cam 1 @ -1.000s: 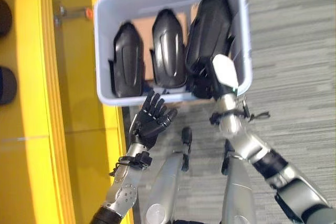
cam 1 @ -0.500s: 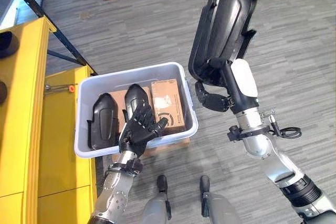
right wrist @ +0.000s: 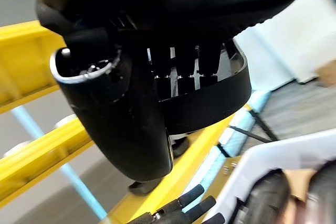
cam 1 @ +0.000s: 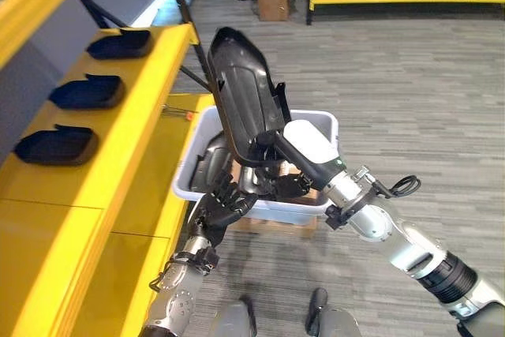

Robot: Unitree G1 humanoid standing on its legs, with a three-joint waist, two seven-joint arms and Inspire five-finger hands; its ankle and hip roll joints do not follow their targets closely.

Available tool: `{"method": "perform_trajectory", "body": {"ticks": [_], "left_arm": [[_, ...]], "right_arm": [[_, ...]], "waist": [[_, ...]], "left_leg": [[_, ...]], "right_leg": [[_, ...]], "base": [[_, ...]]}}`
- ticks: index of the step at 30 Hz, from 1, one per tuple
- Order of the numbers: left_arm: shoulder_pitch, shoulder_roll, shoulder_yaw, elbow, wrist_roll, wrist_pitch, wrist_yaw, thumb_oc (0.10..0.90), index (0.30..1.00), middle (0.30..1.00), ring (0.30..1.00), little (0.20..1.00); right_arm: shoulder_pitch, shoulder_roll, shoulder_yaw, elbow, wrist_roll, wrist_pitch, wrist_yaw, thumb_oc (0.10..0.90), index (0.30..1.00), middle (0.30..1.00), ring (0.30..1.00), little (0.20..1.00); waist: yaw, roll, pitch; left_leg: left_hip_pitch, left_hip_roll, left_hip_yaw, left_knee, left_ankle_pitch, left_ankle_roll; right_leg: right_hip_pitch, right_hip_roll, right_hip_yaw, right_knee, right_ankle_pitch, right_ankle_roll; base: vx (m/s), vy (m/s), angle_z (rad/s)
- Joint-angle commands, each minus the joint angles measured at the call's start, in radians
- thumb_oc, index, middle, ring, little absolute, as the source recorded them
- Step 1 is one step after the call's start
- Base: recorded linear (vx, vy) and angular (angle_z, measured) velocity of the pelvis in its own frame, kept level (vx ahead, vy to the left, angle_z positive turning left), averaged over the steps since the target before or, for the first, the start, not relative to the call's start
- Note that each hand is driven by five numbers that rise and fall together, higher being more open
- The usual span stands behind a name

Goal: Move parts from the plastic box to the shelf.

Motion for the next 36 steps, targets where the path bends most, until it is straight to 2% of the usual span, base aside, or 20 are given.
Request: {"method": "perform_trajectory", "body": {"ticks": [1, 2, 6, 7, 9, 10, 11, 12, 15, 17, 18, 20, 24, 27, 29, 31, 33, 34, 35, 36], "left_arm": [[-0.038, 0.054, -0.003, -0.073, 0.031, -0.046, -0.024, 0.9, 1.0, 1.0, 1.0, 1.0], [-0.037, 0.057, -0.009, -0.068, 0.037, -0.036, -0.035, 0.9, 1.0, 1.0, 1.0, 1.0], [-0.037, 0.057, -0.009, -0.068, 0.037, -0.036, -0.034, 0.9, 1.0, 1.0, 1.0, 1.0], [-0.03, 0.078, -0.022, -0.078, 0.068, -0.008, -0.082, 0.9, 1.0, 1.0, 1.0, 1.0], [-0.047, 0.08, -0.046, -0.071, 0.073, 0.003, -0.118, 0.9, 1.0, 1.0, 1.0, 1.0], [-0.058, 0.079, -0.059, -0.063, 0.079, 0.012, -0.139, 0.9, 1.0, 1.0, 1.0, 1.0], [-0.07, 0.078, -0.082, -0.053, 0.075, 0.005, -0.14, 0.9, 1.0, 1.0, 1.0, 1.0], [-0.072, 0.078, -0.086, -0.052, 0.074, 0.001, -0.136, 0.9, 1.0, 1.0, 1.0, 1.0], [-0.068, 0.083, -0.085, -0.086, 0.066, 0.003, -0.099, 0.9, 1.0, 1.0, 1.0, 1.0], [-0.054, 0.08, -0.077, -0.108, 0.061, 0.002, -0.098, 0.9, 1.0, 1.0, 1.0, 1.0], [-0.031, 0.067, -0.079, -0.129, 0.071, -0.004, -0.102, 0.9, 1.0, 1.0, 1.0, 1.0], [-0.015, 0.06, -0.084, -0.139, 0.085, -0.012, -0.116, 0.9, 1.0, 1.0, 1.0, 1.0], [-0.003, 0.062, -0.057, -0.143, 0.066, -0.027, -0.119, 0.9, 1.0, 1.0, 1.0, 1.0], [-0.019, 0.065, -0.069, -0.132, 0.078, -0.026, -0.143, 0.9, 1.0, 1.0, 1.0, 1.0], [-0.04, 0.063, -0.079, -0.122, 0.063, -0.015, -0.149, 0.9, 1.0, 1.0, 1.0, 1.0], [-0.051, 0.06, -0.081, -0.118, 0.054, -0.013, -0.143, 0.9, 1.0, 1.0, 1.0, 1.0], [-0.048, 0.052, -0.072, -0.117, 0.043, -0.006, -0.138, 0.9, 1.0, 1.0, 1.0, 1.0], [-0.029, 0.046, -0.058, -0.13, 0.039, 0.01, -0.145, 0.9, 1.0, 1.0, 1.0, 1.0], [-0.023, 0.046, -0.058, -0.135, 0.036, 0.014, -0.149, 0.9, 1.0, 1.0, 1.0, 1.0], [-0.016, 0.039, -0.058, -0.137, 0.036, 0.024, -0.166, 0.9, 1.0, 1.0, 1.0, 1.0]], "right_arm": [[-0.129, 0.122, -0.046, -0.022, 0.049, -0.146, -0.056, 0.4, 0.3, 0.3, 0.3, 0.3], [-0.12, 0.131, -0.053, -0.024, 0.06, -0.15, -0.06, 0.4, 0.3, 0.3, 0.3, 0.3], [-0.12, 0.131, -0.053, -0.024, 0.06, -0.151, -0.06, 0.4, 0.3, 0.3, 0.3, 0.3], [-0.067, 0.158, -0.076, -0.047, 0.039, -0.138, -0.057, 0.4, 0.3, 0.3, 0.3, 0.3], [-0.038, 0.174, -0.086, -0.06, -0.004, -0.106, -0.072, 0.4, 0.3, 0.3, 0.3, 0.3], [-0.029, 0.181, -0.09, -0.063, -0.027, -0.086, -0.087, 0.4, 0.3, 0.3, 0.3, 0.3], [-0.018, 0.187, -0.087, -0.066, -0.039, -0.072, -0.102, 0.4, 0.3, 0.3, 0.3, 0.3], [-0.017, 0.187, -0.086, -0.069, -0.04, -0.07, -0.104, 0.4, 0.3, 0.3, 0.3, 0.3], [-0.015, 0.173, -0.068, -0.087, -0.022, -0.086, -0.093, 0.4, 0.3, 0.3, 0.3, 0.3], [-0.01, 0.168, -0.057, -0.096, -0.025, -0.087, -0.083, 0.4, 0.3, 0.3, 0.3, 0.3], [-0.002, 0.17, -0.044, -0.106, -0.045, -0.082, -0.08, 0.4, 0.3, 0.3, 0.3, 0.3], [0.009, 0.169, -0.042, -0.114, -0.059, -0.076, -0.071, 0.4, 0.3, 0.3, 0.3, 0.3], [0.002, 0.147, -0.034, -0.063, -0.036, -0.131, -0.083, 0.4, 0.3, 0.3, 0.3, 0.3], [0.008, 0.147, -0.035, -0.032, -0.061, -0.141, -0.105, 0.4, 0.3, 0.3, 0.3, 0.3], [0.01, 0.142, -0.044, -0.022, -0.072, -0.129, -0.099, 0.4, 0.3, 0.3, 0.3, 0.3], [0.006, 0.143, -0.039, -0.012, -0.07, -0.125, -0.087, 0.4, 0.3, 0.3, 0.3, 0.3], [-0.003, 0.141, -0.032, 0.0, -0.054, -0.128, -0.065, 0.4, 0.3, 0.3, 0.3, 0.3], [-0.004, 0.131, -0.034, -0.013, -0.042, -0.114, -0.055, 0.4, 0.3, 0.3, 0.3, 0.3], [-0.002, 0.128, -0.035, -0.018, -0.042, -0.107, -0.057, 0.4, 0.3, 0.3, 0.3, 0.3], [0.002, 0.126, -0.038, -0.024, -0.05, -0.088, -0.076, 0.4, 0.3, 0.3, 0.3, 0.3]], "waist": [[0.021, -0.022, -0.143], [0.032, -0.022, -0.154], [0.032, -0.022, -0.154], [0.072, -0.021, -0.171], [0.068, -0.022, -0.177], [0.062, -0.023, -0.179], [0.051, -0.026, -0.178], [0.05, -0.028, -0.178], [0.055, -0.048, -0.173], [0.062, -0.057, -0.171], [0.061, -0.066, -0.167], [0.05, -0.07, -0.167], [0.067, -0.074, -0.167], [0.055, -0.081, -0.146], [0.037, -0.086, -0.139], [0.033, -0.086, -0.137], [0.038, -0.084, -0.135], [0.037, -0.077, -0.139], [0.036, -0.074, -0.14], [0.033, -0.066, -0.138]], "left_leg": [[0.051, -0.033, 0.021, -0.203, -0.008, 0.072], [0.072, -0.048, 0.028, -0.253, -0.012, 0.068], [0.072, -0.049, 0.027, -0.254, -0.012, 0.068], [0.066, -0.105, -0.061, -0.336, -0.001, 0.088], [0.05, -0.134, -0.144, -0.356, 0.008, 0.111], [0.039, -0.146, -0.179, -0.356, 0.013, 0.122], [0.031, -0.165, -0.22, -0.356, 0.017, 0.139], [0.029, -0.17, -0.226, -0.356, 0.018, 0.143], [0.022, -0.214, -0.261, -0.351, 0.021, 0.169], [0.021, -0.234, -0.28, -0.35, 0.023, 0.175], [0.026, -0.261, -0.306, -0.348, 0.025, 0.183], [0.018, -0.281, -0.338, -0.34, 0.022, 0.193], [0.003, -0.292, -0.33, -0.3, 0.007, 0.194], [-0.031, -0.266, -0.204, -0.169, -0.035, 0.175], [-0.051, -0.225, -0.123, -0.117, -0.054, 0.161], [-0.057, -0.203, -0.116, -0.111, -0.049, 0.151], [-0.061, -0.167, -0.138, -0.128, -0.015, 0.125], [-0.042, -0.102, -0.145, -0.2, 0.045, 0.088], [-0.039, -0.075, -0.145, -0.226, 0.073, 0.076], [-0.054, -0.019, -0.136, -0.245, 0.155, 0.044]], "right_leg": [[0.068, 0.055, 0.106, -0.139, -0.006, 0.052], [0.083, 0.033, 0.079, -0.183, 0.036, 0.082], [0.085, 0.033, 0.078, -0.185, 0.036, 0.083], [0.095, -0.027, 0.117, -0.284, 0.162, 0.146], [0.081, -0.018, 0.198, -0.267, 0.161, 0.145], [0.067, 0.002, 0.25, -0.235, 0.148, 0.136], [0.052, 0.06, 0.318, -0.168, 0.104, 0.122], [0.048, 0.078, 0.326, -0.15, 0.085, 0.118], [0.042, 0.219, 0.341, -0.083, -0.02, 0.069], [0.052, 0.268, 0.349, -0.103, -0.036, 0.043], [0.056, 0.319, 0.391, -0.147, -0.02, 0.026], [0.059, 0.342, 0.45, -0.165, -0.011, 0.017], [0.085, 0.32, 0.415, -0.193, -0.01, 0.012], [0.112, 0.283, 0.347, -0.195, -0.02, 0.007], [0.106, 0.256, 0.297, -0.184, -0.018, 0.007], [0.106, 0.247, 0.284, -0.179, -0.018, 0.004], [0.12, 0.238, 0.284, -0.185, -0.021, 0.001], [0.132, 0.228, 0.279, -0.185, -0.034, 0.001], [0.136, 0.225, 0.277, -0.185, -0.038, 0.001], [0.147, 0.224, 0.272, -0.186, -0.049, -0.003]], "base": [[-0.23, 0.522, 0.73], [-0.16, 0.368, 0.72], [-0.06, 0.191, 0.66], [-0.19, 0.692, 0.11], [-0.12, 0.558, 1.14], [0.02, 0.32, 2.45], [0.03, 0.241, 2.65], [0.04, 0.204, 1.63], [0.09, 0.107, 1.39], [0.12, 0.023, 0.43], [0.11, -0.001, 0.41], [0.11, -0.036, 0.42], [0.13, -0.087, 0.44], [0.06, -0.023, 0.38], [-0.01, 0.054, 0.75], [0.03, 0.068, 1.21], [0.09, 0.171, 0.72], [0.11, 0.264, 0.03], [0.09, 0.306, -0.03], [0.04, 0.199, -0.11]]}}
